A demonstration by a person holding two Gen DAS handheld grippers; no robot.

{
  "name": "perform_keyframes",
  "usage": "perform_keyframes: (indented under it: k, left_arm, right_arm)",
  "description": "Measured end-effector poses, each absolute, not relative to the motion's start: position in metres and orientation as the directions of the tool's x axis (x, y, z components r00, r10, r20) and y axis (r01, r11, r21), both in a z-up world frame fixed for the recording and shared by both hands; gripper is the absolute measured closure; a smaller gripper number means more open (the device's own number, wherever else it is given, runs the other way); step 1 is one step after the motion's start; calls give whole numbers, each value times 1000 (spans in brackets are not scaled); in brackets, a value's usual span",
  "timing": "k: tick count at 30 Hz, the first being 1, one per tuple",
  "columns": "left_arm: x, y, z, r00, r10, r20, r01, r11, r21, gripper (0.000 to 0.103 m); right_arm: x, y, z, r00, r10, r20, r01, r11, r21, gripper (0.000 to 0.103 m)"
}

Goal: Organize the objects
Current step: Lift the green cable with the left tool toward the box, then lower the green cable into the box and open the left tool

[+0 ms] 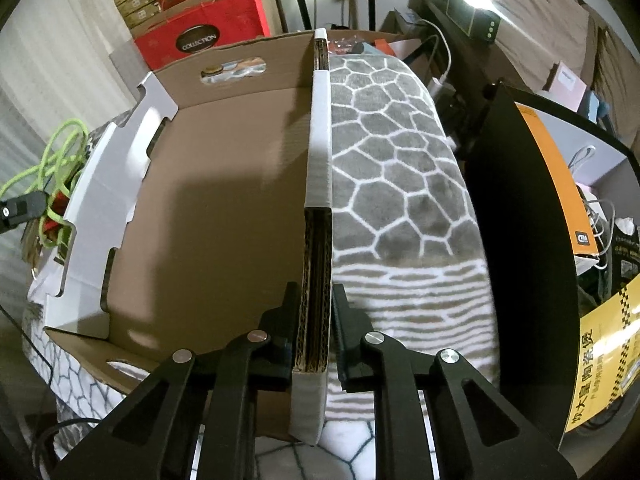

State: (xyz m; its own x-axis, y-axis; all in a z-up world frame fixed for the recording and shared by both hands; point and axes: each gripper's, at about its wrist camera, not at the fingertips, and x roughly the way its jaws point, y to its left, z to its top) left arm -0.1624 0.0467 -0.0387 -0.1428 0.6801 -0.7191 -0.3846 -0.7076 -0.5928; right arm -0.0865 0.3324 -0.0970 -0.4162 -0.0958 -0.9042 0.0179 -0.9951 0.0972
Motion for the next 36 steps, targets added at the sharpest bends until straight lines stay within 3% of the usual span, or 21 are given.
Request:
perform_keyframes:
  k: [12, 21, 28, 36]
  left_arm:
    - [-154, 58, 82, -222, 803, -553, -511, -579, -635, 98]
    - [-154, 106, 132, -214, 824, -524, -579, -539, -612, 98]
    - [-156, 144, 75, -145, 771, -620, -536, -588, -606, 98]
    - [-168, 166, 16, -144, 738, -659, -480, -635, -606, 98]
  right_arm:
    - [-87, 332, -96, -415, -94, -905, 21, -995, 93, 89]
    - [-87, 334, -95, -414, -111, -903, 16, -993, 115, 89]
    - [-85, 337, -93, -418, -132, -899, 14, -990, 138, 88]
    - [-85, 337, -92, -418, -132, -899, 16, -990, 138, 88]
